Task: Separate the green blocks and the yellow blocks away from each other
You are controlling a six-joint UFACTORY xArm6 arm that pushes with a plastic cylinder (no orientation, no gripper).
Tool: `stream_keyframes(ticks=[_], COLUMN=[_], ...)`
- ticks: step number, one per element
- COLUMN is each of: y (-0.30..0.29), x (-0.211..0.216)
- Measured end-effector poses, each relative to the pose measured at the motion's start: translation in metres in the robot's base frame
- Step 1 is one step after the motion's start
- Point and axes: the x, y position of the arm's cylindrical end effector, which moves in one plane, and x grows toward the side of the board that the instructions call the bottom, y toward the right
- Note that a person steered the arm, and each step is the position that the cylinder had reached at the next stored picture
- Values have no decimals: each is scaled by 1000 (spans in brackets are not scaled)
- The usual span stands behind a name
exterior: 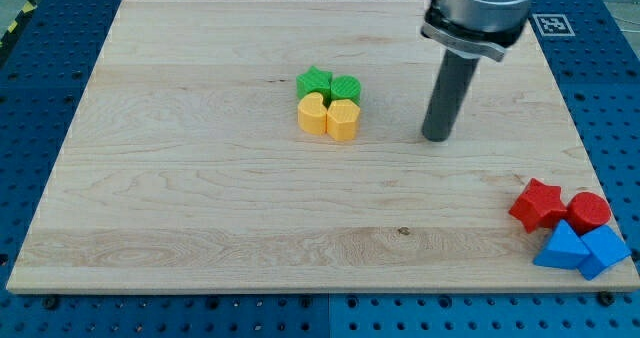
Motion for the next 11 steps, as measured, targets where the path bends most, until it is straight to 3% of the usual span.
stream_keyframes(ticks=[2,11], y=[-76,-227], x=[-29,-46])
